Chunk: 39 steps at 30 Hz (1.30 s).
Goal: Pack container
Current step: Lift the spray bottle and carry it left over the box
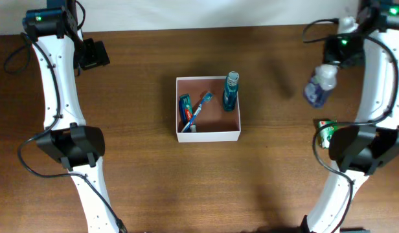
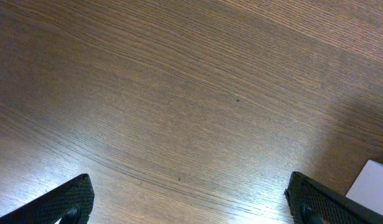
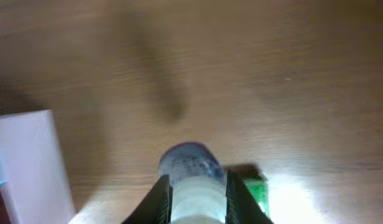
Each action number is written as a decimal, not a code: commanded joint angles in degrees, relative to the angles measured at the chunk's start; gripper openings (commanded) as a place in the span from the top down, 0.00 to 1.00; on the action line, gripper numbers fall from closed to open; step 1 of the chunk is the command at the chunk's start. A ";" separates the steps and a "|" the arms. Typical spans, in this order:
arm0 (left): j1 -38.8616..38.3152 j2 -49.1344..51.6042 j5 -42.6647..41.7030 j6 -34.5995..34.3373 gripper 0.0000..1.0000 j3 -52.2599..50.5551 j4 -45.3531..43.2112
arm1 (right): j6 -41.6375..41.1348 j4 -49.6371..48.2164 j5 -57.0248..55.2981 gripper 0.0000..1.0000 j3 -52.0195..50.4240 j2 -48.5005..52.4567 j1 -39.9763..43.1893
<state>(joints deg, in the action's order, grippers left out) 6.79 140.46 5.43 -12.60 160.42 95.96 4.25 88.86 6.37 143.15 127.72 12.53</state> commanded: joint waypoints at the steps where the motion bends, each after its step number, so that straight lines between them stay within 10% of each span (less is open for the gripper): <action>1: 0.13 -2.16 0.42 0.72 0.01 0.90 -0.11 | -0.26 3.58 1.01 0.82 6.21 -0.72 -5.79; 21: 0.13 -2.16 0.42 0.72 0.01 0.90 -0.09 | -6.88 8.46 7.37 0.82 10.19 -8.94 -24.59; 39: 0.13 -2.16 0.44 0.72 0.01 0.90 -0.09 | -31.63 8.48 -5.25 0.83 10.01 -13.14 -30.69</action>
<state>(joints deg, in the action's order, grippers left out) 6.79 140.46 5.43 -12.60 160.42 95.98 -19.18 96.99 6.57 152.27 115.35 -15.92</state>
